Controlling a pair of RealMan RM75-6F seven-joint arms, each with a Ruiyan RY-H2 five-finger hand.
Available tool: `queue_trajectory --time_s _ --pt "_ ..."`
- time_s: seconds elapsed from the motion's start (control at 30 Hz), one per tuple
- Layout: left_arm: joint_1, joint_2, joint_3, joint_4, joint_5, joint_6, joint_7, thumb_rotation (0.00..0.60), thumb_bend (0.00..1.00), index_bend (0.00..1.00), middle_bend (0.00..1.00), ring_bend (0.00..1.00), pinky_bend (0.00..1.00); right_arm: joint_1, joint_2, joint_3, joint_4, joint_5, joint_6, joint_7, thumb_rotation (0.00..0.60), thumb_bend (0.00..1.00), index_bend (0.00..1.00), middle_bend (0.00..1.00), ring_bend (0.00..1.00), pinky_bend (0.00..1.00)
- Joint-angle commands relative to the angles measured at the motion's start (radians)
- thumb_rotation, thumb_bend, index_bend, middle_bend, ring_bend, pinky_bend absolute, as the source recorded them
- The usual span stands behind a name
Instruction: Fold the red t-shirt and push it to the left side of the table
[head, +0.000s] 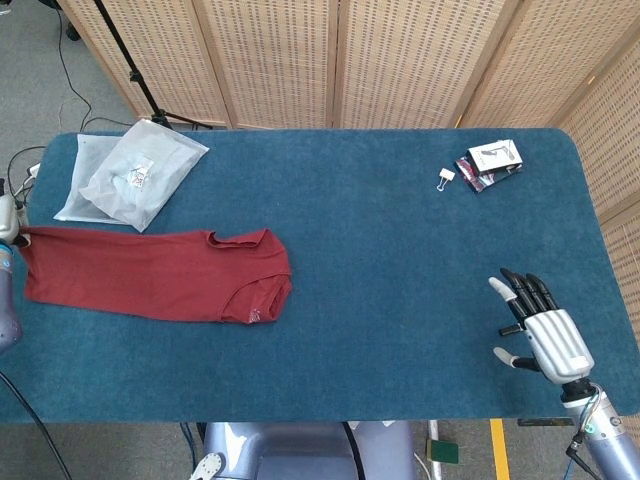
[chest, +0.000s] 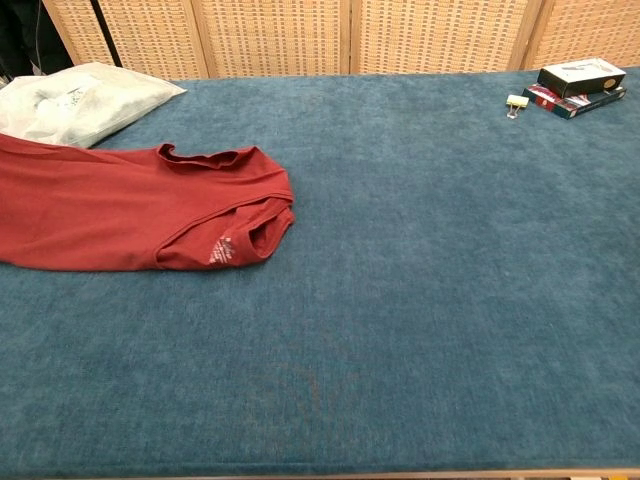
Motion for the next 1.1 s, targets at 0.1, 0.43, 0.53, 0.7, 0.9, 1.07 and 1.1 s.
queue_trajectory --time_s 0.1,0.43,0.53,0.7,0.9,1.07,1.1 --pt "-0.002 -0.012 -0.003 0.045 -0.003 -0.024 -0.007 0.600 0.61 0.74 0.00 0.00 0.00 -0.010 -0.022 0.021 0.033 0.005 0.036 -0.075 0.600 0.00 0.00 0.00 0.00 0.00" --pt "-0.001 -0.012 -0.016 0.053 0.002 -0.042 -0.025 0.600 0.61 0.74 0.00 0.00 0.00 -0.024 -0.062 0.046 0.058 0.018 0.078 -0.150 0.600 0.00 0.00 0.00 0.00 0.00" --pt "-0.003 0.002 -0.023 0.022 0.019 -0.030 -0.036 0.600 0.61 0.74 0.00 0.00 0.00 -0.024 -0.062 0.047 0.059 0.020 0.078 -0.151 0.600 0.00 0.00 0.00 0.00 0.00" --pt "-0.005 0.047 -0.042 -0.104 0.052 0.007 -0.065 0.600 0.61 0.74 0.00 0.00 0.00 -0.025 -0.059 0.047 0.055 0.020 0.077 -0.148 0.600 0.00 0.00 0.00 0.00 0.00" --pt "0.006 0.099 -0.058 -0.306 0.164 0.111 -0.115 0.600 0.63 0.74 0.00 0.00 0.00 -0.025 -0.055 0.047 0.053 0.019 0.076 -0.147 0.600 0.00 0.00 0.00 0.00 0.00" --pt "0.014 0.101 -0.061 -0.432 0.284 0.199 -0.159 0.600 0.63 0.74 0.00 0.00 0.00 -0.027 -0.059 0.055 0.063 0.021 0.087 -0.169 0.600 0.00 0.00 0.00 0.00 0.00" --pt "0.012 0.098 -0.060 -0.453 0.302 0.214 -0.161 0.600 0.63 0.74 0.00 0.00 0.00 -0.028 -0.060 0.056 0.065 0.022 0.089 -0.172 0.600 0.00 0.00 0.00 0.00 0.00"
